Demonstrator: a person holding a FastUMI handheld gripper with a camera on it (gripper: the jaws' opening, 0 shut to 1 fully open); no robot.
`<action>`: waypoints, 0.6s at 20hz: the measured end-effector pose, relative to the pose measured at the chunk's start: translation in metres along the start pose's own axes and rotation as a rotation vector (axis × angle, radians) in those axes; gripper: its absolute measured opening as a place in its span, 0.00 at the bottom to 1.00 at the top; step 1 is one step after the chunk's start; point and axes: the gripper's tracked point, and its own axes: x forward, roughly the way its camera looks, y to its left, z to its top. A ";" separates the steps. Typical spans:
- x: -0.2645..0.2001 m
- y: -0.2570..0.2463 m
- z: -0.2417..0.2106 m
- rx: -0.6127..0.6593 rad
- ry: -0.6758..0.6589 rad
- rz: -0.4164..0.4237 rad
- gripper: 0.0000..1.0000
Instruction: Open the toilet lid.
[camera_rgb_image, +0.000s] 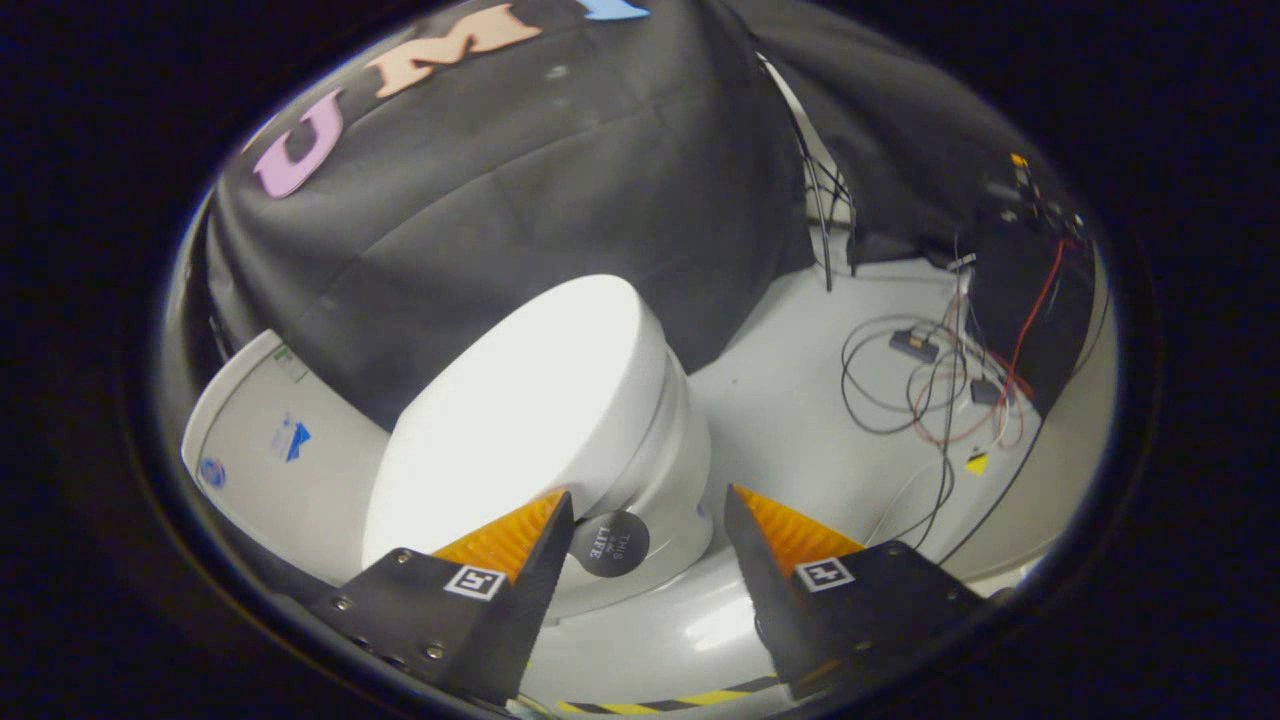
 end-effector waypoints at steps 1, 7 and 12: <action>0.000 -0.002 -0.003 0.063 0.029 0.007 0.80; 0.014 0.024 -0.030 0.293 0.135 0.131 0.54; 0.010 0.021 -0.027 0.327 0.104 0.129 0.14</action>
